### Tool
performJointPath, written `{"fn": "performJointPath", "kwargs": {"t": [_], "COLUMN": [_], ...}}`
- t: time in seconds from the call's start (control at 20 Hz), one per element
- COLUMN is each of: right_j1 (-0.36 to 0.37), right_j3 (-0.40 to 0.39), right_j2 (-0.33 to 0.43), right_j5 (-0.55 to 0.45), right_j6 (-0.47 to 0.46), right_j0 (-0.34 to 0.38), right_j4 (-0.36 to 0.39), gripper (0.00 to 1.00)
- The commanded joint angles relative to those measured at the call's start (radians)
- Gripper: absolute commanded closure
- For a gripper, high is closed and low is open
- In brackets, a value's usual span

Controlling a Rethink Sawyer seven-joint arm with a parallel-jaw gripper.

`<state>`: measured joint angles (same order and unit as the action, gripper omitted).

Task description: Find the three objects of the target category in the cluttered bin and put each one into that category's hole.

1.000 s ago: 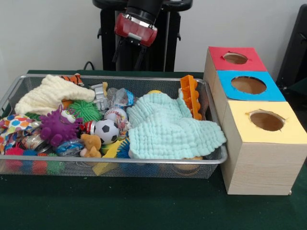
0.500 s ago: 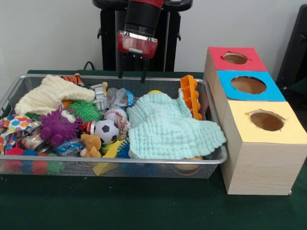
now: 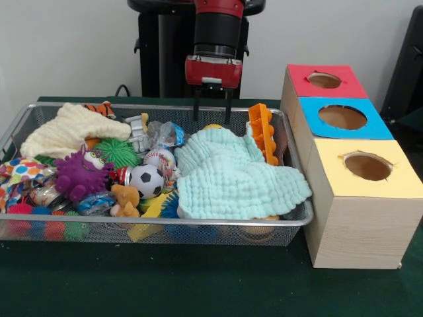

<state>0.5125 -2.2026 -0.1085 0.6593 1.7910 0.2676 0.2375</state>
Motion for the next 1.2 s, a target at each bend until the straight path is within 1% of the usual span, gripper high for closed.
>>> {"fn": "performJointPath", "kwargs": {"t": [0.05, 0.15, 0.3, 0.6, 1.1, 1.2], "right_j1": [-0.002, 0.01, 0.039, 0.065, 0.055, 0.05], "right_j3": [0.096, 0.094, 0.09, 0.093, 0.121, 0.126], "right_j2": [0.117, 0.109, 0.11, 0.085, 0.103, 0.108], "right_j5": [0.072, 0.069, 0.034, 0.003, -0.027, -0.032], "right_j6": [0.226, 0.222, 0.216, 0.2, 0.186, 0.186], "right_j0": [0.028, 0.027, 0.04, 0.055, 0.15, 0.167], "right_j4": [0.029, 0.028, 0.03, 0.017, 0.076, 0.079], "gripper": [0.0, 0.0, 0.0, 0.0, 0.0, 0.0]}}
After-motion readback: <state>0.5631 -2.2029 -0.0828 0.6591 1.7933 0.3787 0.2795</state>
